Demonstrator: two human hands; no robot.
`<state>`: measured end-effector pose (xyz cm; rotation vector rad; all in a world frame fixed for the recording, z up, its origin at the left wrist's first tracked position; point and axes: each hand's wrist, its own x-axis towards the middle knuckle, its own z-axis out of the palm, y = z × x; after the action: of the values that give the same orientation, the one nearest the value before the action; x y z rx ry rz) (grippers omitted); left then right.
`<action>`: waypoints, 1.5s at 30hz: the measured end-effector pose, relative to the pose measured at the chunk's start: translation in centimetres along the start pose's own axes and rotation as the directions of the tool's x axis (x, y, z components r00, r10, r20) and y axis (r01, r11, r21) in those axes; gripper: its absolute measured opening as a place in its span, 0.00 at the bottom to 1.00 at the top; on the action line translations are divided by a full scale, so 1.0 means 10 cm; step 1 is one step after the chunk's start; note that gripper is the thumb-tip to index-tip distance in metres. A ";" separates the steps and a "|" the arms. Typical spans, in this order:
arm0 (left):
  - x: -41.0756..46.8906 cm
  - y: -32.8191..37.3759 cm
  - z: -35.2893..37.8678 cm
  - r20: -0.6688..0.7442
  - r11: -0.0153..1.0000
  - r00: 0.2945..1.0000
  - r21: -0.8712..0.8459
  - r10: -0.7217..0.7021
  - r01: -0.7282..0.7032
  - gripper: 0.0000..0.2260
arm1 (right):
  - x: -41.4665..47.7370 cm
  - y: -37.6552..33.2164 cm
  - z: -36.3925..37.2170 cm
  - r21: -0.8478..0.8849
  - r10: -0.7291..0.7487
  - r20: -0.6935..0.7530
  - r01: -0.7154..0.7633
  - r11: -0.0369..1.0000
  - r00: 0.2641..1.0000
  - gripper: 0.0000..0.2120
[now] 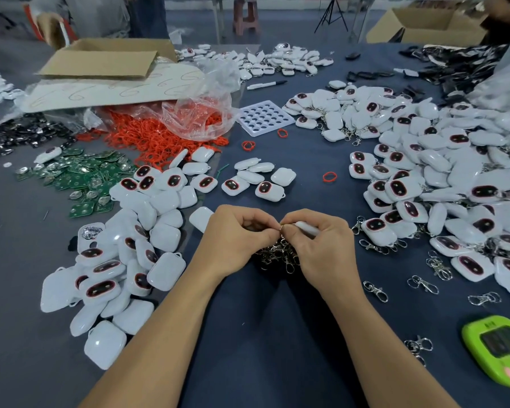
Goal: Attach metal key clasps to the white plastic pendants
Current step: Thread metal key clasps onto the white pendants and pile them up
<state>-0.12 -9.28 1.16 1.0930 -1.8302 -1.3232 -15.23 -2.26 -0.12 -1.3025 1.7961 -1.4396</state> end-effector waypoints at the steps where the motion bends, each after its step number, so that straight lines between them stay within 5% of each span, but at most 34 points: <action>1: 0.00 0.00 0.00 0.002 1.000 1.000 0.002 -0.005 0.005 0.05 | 0.00 0.00 0.00 0.002 0.002 0.006 -0.002 1.000 1.000 0.12; 17: -0.02 0.04 0.03 -0.024 1.000 1.000 0.007 -0.015 0.015 0.05 | -0.01 -0.01 -0.01 0.060 -0.027 0.090 0.021 0.998 0.996 0.10; 21: 0.01 0.07 0.01 -0.337 1.000 0.941 0.010 0.004 -0.001 0.04 | -0.02 -0.01 0.00 0.060 0.013 0.009 -0.013 0.998 1.000 0.13; 24: 0.06 0.04 -0.03 -0.594 0.950 0.799 0.292 0.091 0.108 0.05 | 0.00 0.01 -0.02 0.101 0.061 -0.036 -0.057 0.993 0.998 0.14; 27: 0.10 -0.01 0.06 -0.442 0.723 0.876 0.667 0.192 0.179 0.02 | 0.02 0.02 -0.03 0.132 0.082 -0.072 -0.072 0.989 0.994 0.11; 30: 0.12 -0.03 0.20 -0.255 0.594 0.947 0.799 0.196 0.093 0.03 | 0.02 0.04 -0.04 0.121 0.067 -0.077 -0.057 0.991 0.995 0.10; 37: 0.14 -0.04 0.16 -0.170 0.713 0.980 0.700 0.107 0.044 0.03 | 0.11 0.09 0.01 0.061 0.103 -0.070 -0.099 0.993 0.992 0.16; 45: 0.15 -0.03 0.10 -0.125 0.768 0.991 0.639 0.042 0.048 0.08 | 0.23 0.13 -0.02 -0.101 0.073 0.040 -0.068 0.992 0.997 0.11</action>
<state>-1.58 -10.25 0.59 1.4805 -2.2412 -0.5800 -16.89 -4.25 -0.88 -1.2957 1.8870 -1.2884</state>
